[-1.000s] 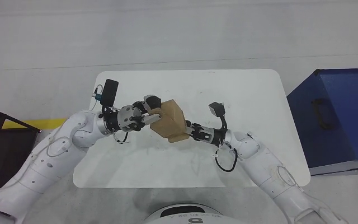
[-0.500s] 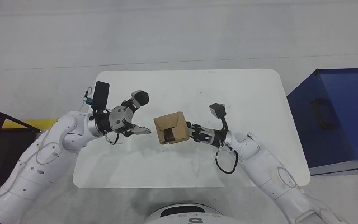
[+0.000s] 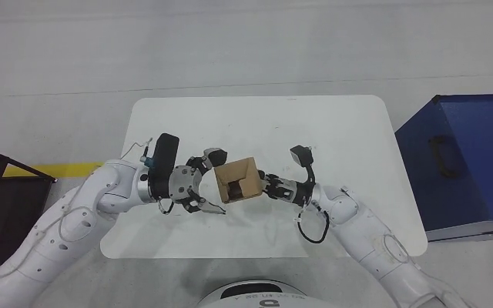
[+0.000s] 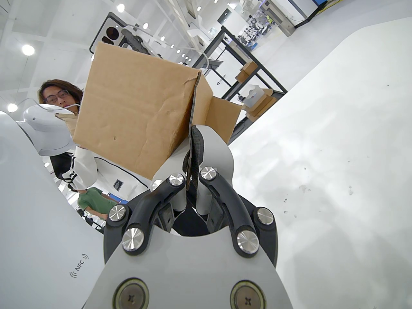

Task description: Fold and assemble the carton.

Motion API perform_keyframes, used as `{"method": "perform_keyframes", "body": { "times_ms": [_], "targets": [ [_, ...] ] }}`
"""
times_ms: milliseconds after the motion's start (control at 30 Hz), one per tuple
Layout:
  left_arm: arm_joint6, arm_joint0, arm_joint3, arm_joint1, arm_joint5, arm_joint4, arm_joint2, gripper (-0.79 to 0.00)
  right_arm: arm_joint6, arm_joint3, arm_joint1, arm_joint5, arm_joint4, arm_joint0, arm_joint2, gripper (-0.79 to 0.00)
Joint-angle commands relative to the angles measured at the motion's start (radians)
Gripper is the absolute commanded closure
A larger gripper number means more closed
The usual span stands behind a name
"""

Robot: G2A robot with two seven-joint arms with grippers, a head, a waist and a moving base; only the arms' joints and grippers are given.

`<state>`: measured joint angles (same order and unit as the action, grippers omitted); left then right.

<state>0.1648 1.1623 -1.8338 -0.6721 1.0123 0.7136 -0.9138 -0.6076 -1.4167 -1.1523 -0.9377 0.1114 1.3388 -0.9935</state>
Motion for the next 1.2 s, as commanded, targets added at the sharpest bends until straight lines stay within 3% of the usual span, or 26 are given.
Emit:
{"method": "perform_keyframes", "body": {
  "times_ms": [0, 267, 300, 367, 667, 833, 1167],
  "targets": [
    [-0.001, -0.014, 0.01, -0.005, 0.0, 0.009, 0.016, -0.785, 0.001, -0.003, 0.001, -0.001, -0.003, 0.002, 0.0, 0.0],
    [0.013, -0.043, 0.043, -0.022, 0.0, 0.022, 0.032, -0.785, 0.006, -0.015, 0.009, -0.014, -0.007, 0.02, -0.015, 0.0],
    [0.017, -0.043, 0.047, -0.024, 0.0, 0.021, 0.03, -0.702, 0.007, -0.016, 0.01, -0.015, -0.007, 0.022, -0.017, 0.0],
    [0.024, -0.04, 0.053, -0.026, 0.0, 0.021, 0.026, -0.422, 0.007, -0.019, 0.012, -0.015, -0.007, 0.026, -0.02, 0.0],
    [0.018, -0.022, 0.064, -0.04, -0.01, 0.029, 0.007, -0.185, 0.0, -0.027, 0.019, -0.013, -0.001, 0.03, -0.024, 0.0],
    [0.004, -0.002, 0.068, -0.044, -0.027, 0.029, -0.012, -0.166, -0.006, -0.026, 0.02, -0.008, 0.004, 0.024, -0.019, 0.0],
    [0.008, 0.031, 0.069, -0.052, -0.02, -0.044, -0.056, -0.336, -0.003, -0.014, 0.02, 0.004, 0.011, 0.007, -0.007, 0.0]
  ]
}}
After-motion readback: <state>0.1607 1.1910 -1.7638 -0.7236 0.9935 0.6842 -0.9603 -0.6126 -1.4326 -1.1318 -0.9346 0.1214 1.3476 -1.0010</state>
